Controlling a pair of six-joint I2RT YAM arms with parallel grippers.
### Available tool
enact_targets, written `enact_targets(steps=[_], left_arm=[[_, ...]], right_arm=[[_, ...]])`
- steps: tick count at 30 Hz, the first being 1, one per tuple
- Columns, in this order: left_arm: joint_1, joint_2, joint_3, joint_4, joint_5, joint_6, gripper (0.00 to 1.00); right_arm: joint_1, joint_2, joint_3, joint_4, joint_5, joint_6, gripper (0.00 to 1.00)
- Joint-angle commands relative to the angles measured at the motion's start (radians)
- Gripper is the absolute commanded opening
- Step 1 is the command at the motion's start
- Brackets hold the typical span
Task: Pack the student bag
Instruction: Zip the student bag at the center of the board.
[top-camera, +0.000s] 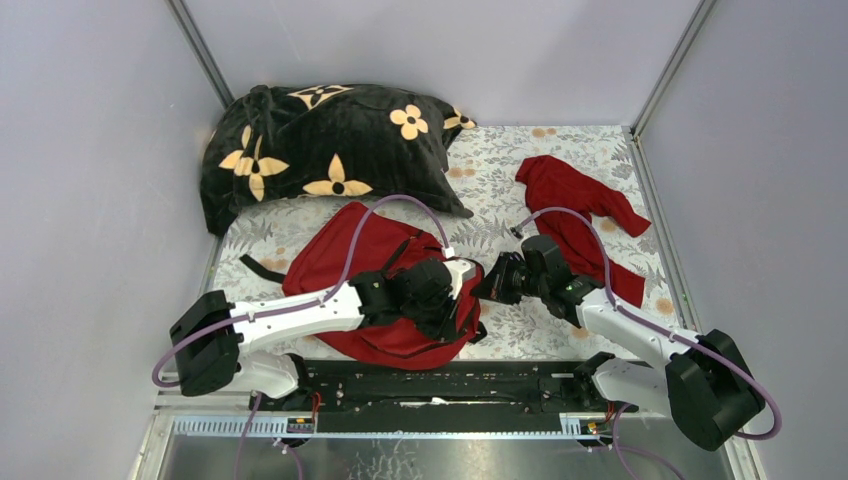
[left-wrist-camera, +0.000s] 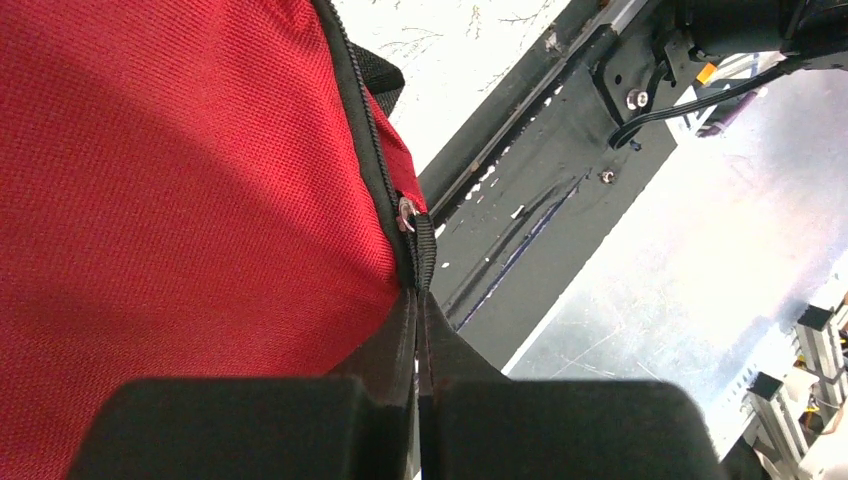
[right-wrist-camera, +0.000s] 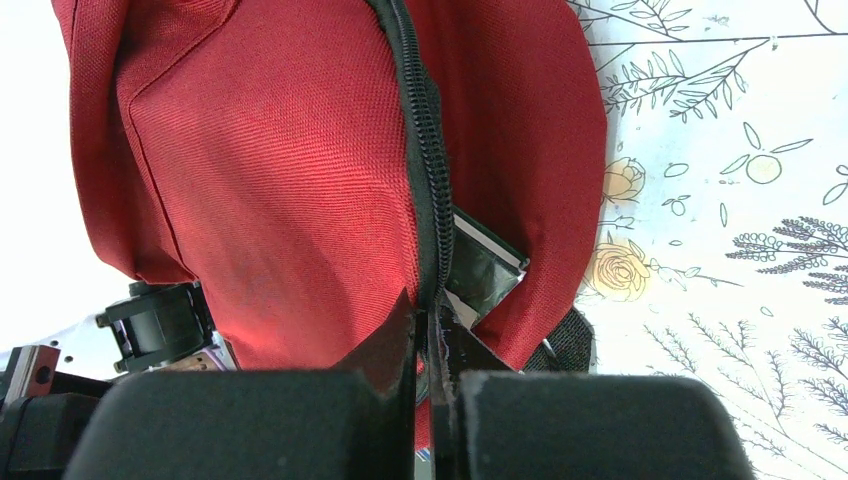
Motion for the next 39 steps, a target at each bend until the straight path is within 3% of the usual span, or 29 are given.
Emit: enact_targets(steps=[1, 18, 23, 24, 26, 27, 32, 33, 35, 36, 39], left_arm=[[0.001, -0.015, 0.024, -0.013, -0.059, 0.019, 0.00], [0.001, -0.270, -0.194, -0.053, -0.015, -0.072, 0.00], [0.000, -0.306, -0.189, -0.062, -0.085, -0.086, 0.00], [0.002, -0.298, -0.172, -0.063, -0.102, -0.089, 0.00], [0.001, -0.273, -0.135, -0.044, -0.112, -0.089, 0.00], [0.001, -0.263, -0.118, -0.026, -0.125, -0.095, 0.00], [0.013, -0.227, -0.090, 0.108, -0.207, -0.164, 0.00], [0.018, -0.217, -0.086, 0.120, -0.203, -0.181, 0.05], [0.019, -0.215, -0.078, 0.112, -0.200, -0.192, 0.41], [0.019, -0.226, -0.079, 0.096, -0.199, -0.194, 0.52], [0.019, -0.310, -0.080, -0.022, -0.281, -0.236, 0.71]], right_arm=[[-0.003, -0.010, 0.034, 0.002, 0.007, -0.019, 0.00], [-0.003, -0.047, 0.055, -0.028, 0.145, 0.008, 0.00], [-0.002, -0.041, 0.082, -0.006, 0.059, -0.038, 0.00], [-0.002, -0.040, 0.091, -0.009, 0.029, -0.055, 0.06], [0.004, -0.067, 0.106, -0.064, 0.030, -0.076, 0.47], [0.008, -0.096, 0.110, -0.102, 0.054, -0.085, 0.60], [0.107, -0.230, 0.083, -0.202, 0.145, -0.126, 0.68], [0.139, -0.247, 0.081, -0.225, 0.176, -0.130, 0.68], [0.197, -0.277, 0.068, -0.246, 0.226, -0.122, 0.66], [0.221, -0.292, 0.054, -0.253, 0.248, -0.104, 0.64], [0.235, -0.354, -0.022, -0.275, 0.346, 0.005, 0.57]])
